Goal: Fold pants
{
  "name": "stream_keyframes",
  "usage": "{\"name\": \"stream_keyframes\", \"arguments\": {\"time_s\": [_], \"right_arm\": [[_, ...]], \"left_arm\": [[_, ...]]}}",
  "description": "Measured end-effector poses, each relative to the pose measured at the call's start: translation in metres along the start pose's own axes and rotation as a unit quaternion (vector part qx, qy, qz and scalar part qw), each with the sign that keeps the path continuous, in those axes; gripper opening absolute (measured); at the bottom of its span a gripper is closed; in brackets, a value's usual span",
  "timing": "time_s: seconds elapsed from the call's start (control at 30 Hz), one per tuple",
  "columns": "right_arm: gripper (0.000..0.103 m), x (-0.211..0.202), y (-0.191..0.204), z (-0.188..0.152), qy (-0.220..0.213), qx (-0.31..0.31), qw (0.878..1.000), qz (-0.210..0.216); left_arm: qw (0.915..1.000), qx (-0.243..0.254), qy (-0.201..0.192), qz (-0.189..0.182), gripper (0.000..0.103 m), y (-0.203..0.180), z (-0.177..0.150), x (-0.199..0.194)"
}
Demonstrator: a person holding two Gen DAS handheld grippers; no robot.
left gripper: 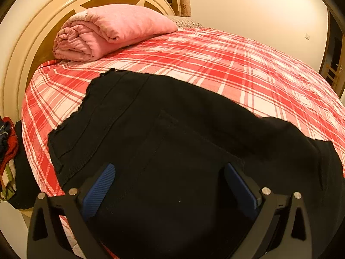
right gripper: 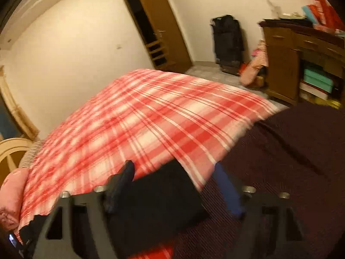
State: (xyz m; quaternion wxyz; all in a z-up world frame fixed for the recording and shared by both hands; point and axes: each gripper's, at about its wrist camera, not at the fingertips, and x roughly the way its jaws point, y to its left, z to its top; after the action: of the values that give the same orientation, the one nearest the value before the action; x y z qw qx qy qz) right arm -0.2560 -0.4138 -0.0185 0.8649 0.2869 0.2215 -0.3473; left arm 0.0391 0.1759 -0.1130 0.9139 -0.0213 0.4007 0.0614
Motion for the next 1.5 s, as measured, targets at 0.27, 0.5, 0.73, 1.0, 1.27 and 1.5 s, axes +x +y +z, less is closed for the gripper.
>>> {"name": "stream_keyframes", "arguments": {"time_s": [0.27,0.5,0.73,1.0,1.27,1.5], "right_arm": [[0.074,0.059,0.139,-0.037,0.075,-0.127,0.969,0.198],[0.074,0.103,0.300,-0.108,0.193,-0.222,0.872,0.392],[0.074,0.133,0.407,-0.170,0.256,-0.343,0.794,0.432],[0.074,0.130,0.424,-0.210,0.310,-0.406,0.739,0.439],[0.074,0.098,0.409,-0.219,0.344,-0.404,0.677,0.509],[0.074,0.117,0.423,-0.202,0.302,-0.367,0.731,0.490]], "left_arm": [[0.9986,0.031,-0.042,-0.006,0.103,-0.011,0.001,-0.032],[0.9947,0.045,-0.077,0.051,0.103,-0.003,-0.005,-0.035],[0.9968,0.009,-0.051,0.061,0.103,0.021,-0.012,-0.005],[0.9970,0.001,-0.057,0.053,0.103,0.020,-0.014,-0.003],[0.9976,-0.007,-0.049,0.048,0.103,0.021,-0.013,-0.003],[0.9981,-0.008,-0.044,0.043,0.103,0.022,-0.011,-0.002]]}}
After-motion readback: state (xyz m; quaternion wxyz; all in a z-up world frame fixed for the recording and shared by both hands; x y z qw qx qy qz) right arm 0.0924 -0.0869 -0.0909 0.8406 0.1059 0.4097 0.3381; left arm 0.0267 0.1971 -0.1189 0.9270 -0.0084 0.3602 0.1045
